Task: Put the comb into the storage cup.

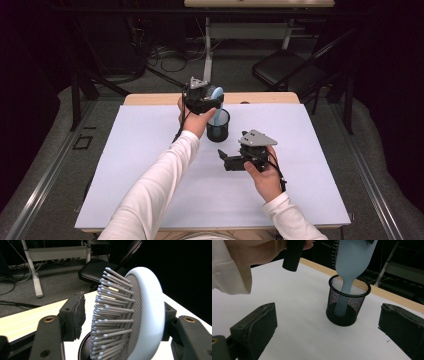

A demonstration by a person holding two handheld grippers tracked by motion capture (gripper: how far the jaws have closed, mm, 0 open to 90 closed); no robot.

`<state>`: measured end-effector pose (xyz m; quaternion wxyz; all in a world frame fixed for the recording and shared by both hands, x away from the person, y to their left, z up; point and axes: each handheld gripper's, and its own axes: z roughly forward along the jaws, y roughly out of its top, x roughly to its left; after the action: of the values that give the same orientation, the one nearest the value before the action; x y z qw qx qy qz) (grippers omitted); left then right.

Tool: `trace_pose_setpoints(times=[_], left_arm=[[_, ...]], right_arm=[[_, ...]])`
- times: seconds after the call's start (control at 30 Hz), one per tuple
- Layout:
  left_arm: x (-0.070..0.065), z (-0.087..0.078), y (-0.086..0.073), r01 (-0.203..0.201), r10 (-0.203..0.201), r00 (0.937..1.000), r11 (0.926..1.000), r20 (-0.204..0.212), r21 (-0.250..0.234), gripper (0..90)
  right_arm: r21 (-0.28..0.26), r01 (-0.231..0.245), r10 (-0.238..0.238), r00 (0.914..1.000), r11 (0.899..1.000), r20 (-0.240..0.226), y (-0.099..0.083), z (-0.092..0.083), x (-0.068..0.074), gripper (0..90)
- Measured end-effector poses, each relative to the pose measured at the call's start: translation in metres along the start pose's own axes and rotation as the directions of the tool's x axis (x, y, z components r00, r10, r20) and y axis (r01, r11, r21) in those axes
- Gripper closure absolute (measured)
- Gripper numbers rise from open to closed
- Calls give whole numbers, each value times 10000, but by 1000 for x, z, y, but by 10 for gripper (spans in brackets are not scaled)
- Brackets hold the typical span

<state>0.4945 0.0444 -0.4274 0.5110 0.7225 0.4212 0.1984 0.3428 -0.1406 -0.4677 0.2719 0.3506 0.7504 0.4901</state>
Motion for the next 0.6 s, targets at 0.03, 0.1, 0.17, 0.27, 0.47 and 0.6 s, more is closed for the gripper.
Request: trace_pose_setpoints(times=[0.03, 0.1, 0.17, 0.27, 0.47, 0.6], left_arm=[[0, 0, 0, -11, 11, 10000, 10000, -10, 22, 354], [0, 0, 0, 51, -50, 10000, 10000, -60, 39, 329], [1, 1, -1, 154, -154, 9999, 9999, -45, 39, 293], [1, 1, -1, 204, -203, 9998, 9998, -62, 38, 254], [2, 2, -2, 360, -359, 9994, 9993, -19, 122, 193], [2, 2, -3, 334, -334, 9994, 9991, -16, 257, 158]], right_arm=[[-2, 4, -4, 10000, 10000, 2, 0, 0, 0, 16], [-17, 16, -16, 10000, 10000, 11, 0, 0, 0, 16], [-7, 24, -24, 10000, 10000, 9, 0, 0, 0, 16], [4, 30, -30, 10000, 10000, 12, 0, 0, 0, 16], [-4, 39, -39, 10000, 10000, 25, 0, 0, 0, 16], [1, 35, -35, 10000, 10000, 32, 0, 0, 0, 16]])
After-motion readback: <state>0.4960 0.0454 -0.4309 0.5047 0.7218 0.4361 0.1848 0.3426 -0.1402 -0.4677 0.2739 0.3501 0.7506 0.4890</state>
